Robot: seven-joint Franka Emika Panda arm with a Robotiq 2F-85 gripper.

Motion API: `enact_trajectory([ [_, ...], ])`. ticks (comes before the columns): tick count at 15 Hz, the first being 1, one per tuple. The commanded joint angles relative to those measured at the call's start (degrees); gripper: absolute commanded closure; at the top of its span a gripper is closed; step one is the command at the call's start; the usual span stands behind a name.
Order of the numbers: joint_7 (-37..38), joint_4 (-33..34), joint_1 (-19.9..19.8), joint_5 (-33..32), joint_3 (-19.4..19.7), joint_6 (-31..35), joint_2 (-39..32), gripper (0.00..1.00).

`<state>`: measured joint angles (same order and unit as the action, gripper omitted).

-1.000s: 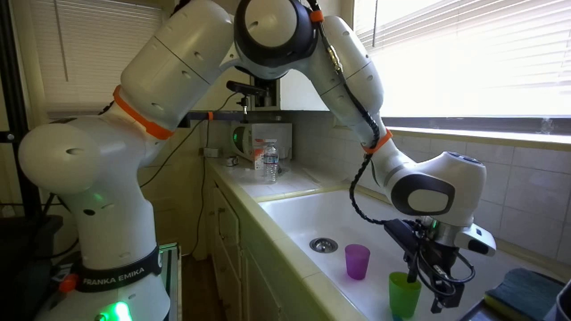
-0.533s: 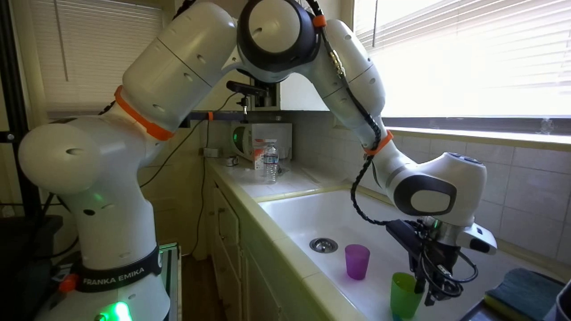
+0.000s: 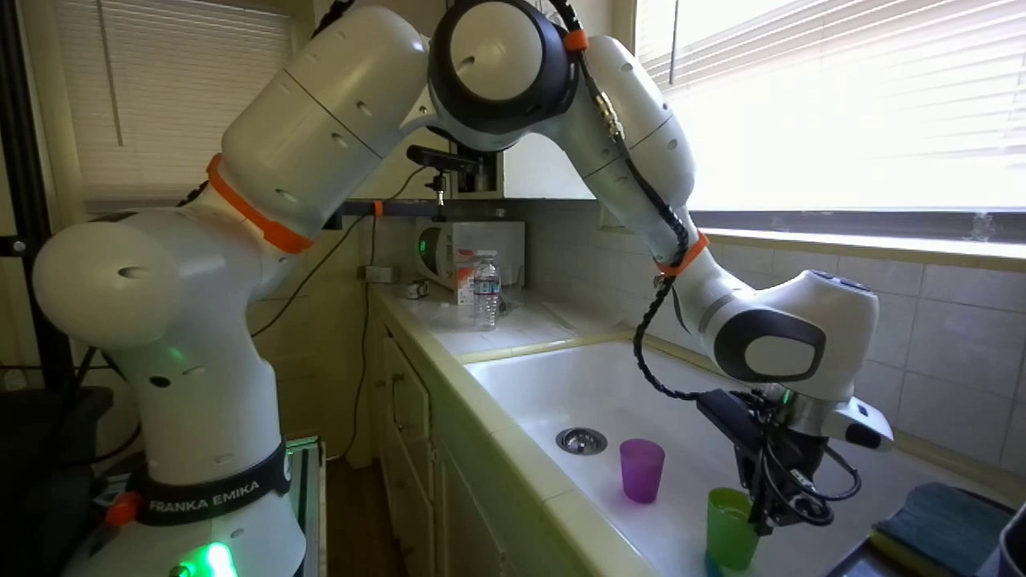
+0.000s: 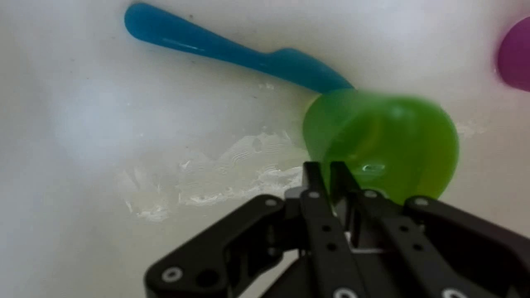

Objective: Push the faucet to the left then pour the liquid out of the green cup and place the cup on the dishrack.

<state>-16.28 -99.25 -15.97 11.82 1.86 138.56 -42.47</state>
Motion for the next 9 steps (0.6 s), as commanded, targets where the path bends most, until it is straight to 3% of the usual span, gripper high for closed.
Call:
enact_trajectory([
  [1,-0.7,2.2,-1.0,-1.1,-0.9,-1.8,-1.8,0.56],
  [5,-1.2,2.3,-1.0,-1.2,-0.9,-1.8,-2.1,0.26],
  [6,-1.4,2.3,-1.0,-1.2,-1.0,-1.8,-2.2,0.69],
  [7,-1.6,2.3,-1.1,-1.1,-1.0,-1.9,-2.1,0.65],
  [9,-1.7,2.3,-1.1,-1.1,-1.1,-1.9,-2.1,0.71],
])
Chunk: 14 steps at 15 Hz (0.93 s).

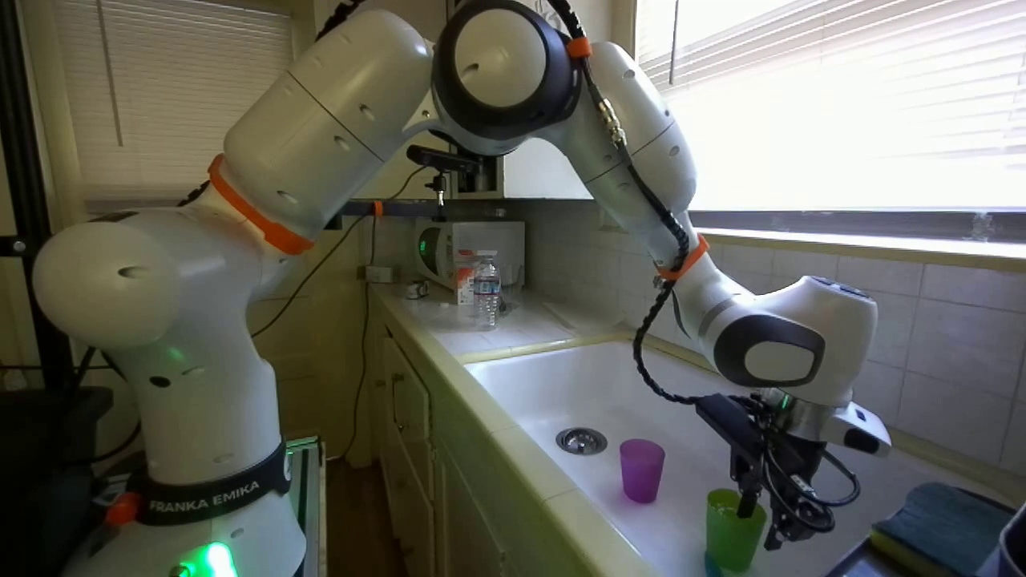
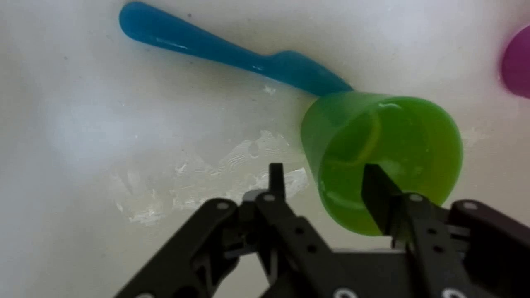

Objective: Push the faucet to the left then pour the liquid out of the green cup and place the cup on the dishrack.

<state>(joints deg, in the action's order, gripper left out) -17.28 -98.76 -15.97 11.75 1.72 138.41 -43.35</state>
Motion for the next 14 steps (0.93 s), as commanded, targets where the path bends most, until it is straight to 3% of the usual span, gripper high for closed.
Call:
enact_trajectory([
  [1,-0.7,1.8,-1.1,-1.1,-1.0,-1.8,-1.2,0.79],
  [4,-0.8,1.9,-1.1,-1.1,-1.0,-1.9,-1.3,1.0],
  [14,-1.9,1.4,-0.4,-2.7,-0.3,-6.1,2.2,0.99],
])
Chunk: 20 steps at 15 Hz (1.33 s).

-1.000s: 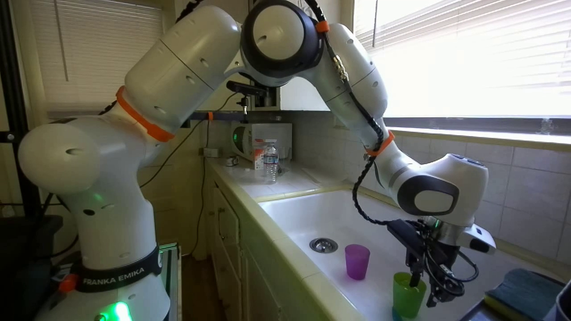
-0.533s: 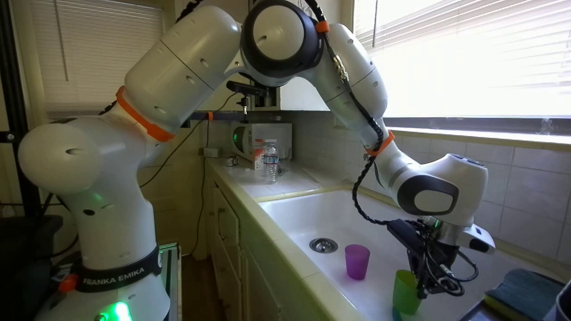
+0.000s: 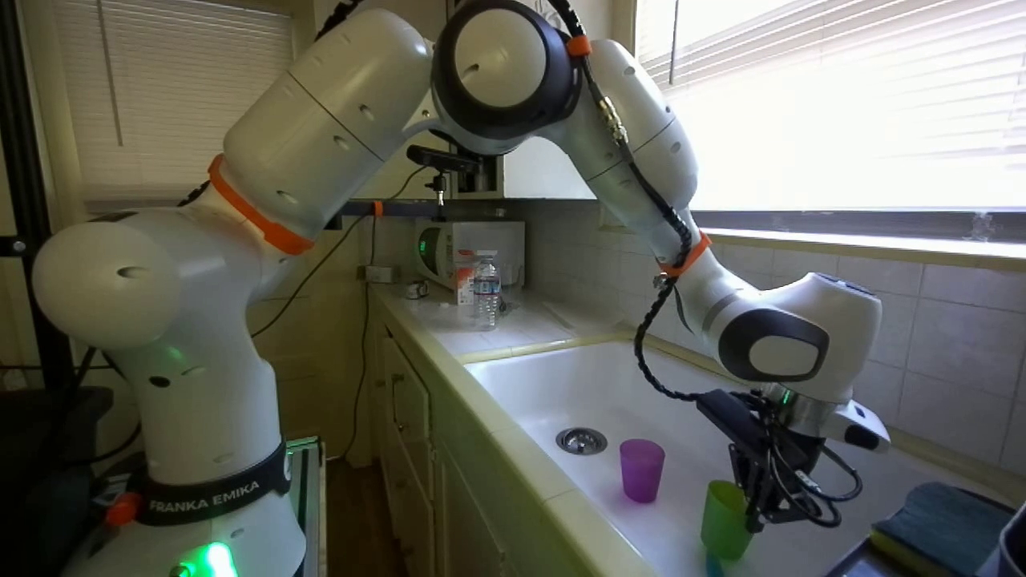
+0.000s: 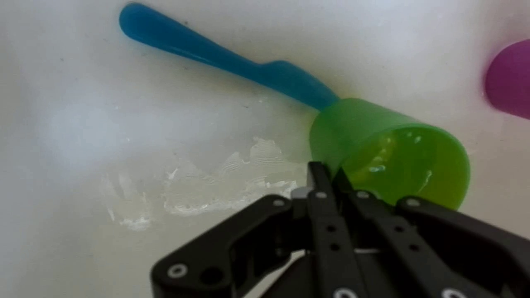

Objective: Push the faucet to the left then pour the liquid out of the green cup and place the cup on the dishrack.

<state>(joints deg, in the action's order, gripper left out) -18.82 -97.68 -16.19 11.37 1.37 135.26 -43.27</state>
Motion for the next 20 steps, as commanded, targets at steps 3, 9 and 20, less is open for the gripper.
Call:
enact_trajectory([
  [3,1.0,0.3,1.4,-6.4,1.8,-2.7,4.0,0.99],
  [9,4.8,-0.9,6.4,-18.7,6.6,-0.3,6.8,0.99],
  [20,13.3,-2.1,15.4,-40.4,12.4,-0.9,8.8,0.99],
])
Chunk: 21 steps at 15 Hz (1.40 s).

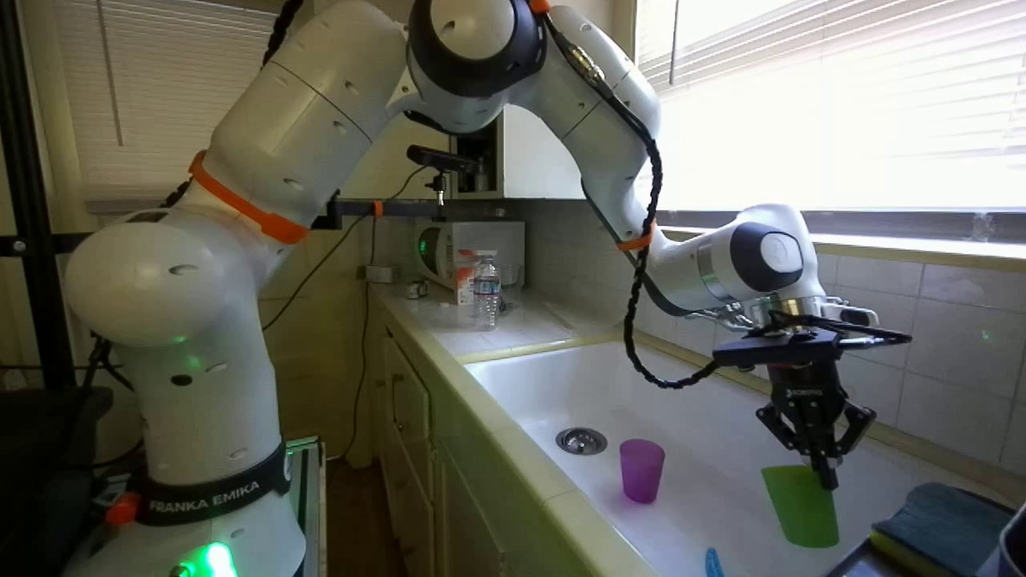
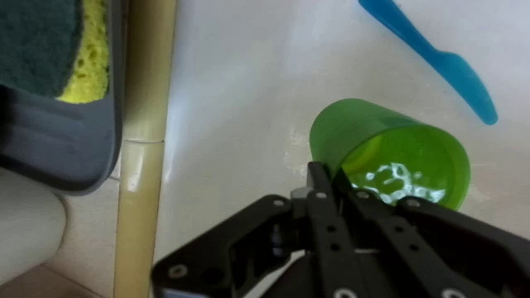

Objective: Push the faucet to the left then pour the liquid out of the green cup and place the cup on the dishrack.

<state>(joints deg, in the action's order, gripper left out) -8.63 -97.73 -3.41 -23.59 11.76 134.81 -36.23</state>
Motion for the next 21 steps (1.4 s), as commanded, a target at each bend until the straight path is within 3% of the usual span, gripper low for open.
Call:
enact_trajectory([
  [1,4.0,-2.1,3.5,-7.5,2.6,-0.8,1.9,0.99],
  [9,10.0,-2.6,7.1,-22.1,4.1,-1.9,2.4,0.99],
  [21,18.0,-4.0,7.8,-41.0,0.1,-8.8,4.4,0.99],
])
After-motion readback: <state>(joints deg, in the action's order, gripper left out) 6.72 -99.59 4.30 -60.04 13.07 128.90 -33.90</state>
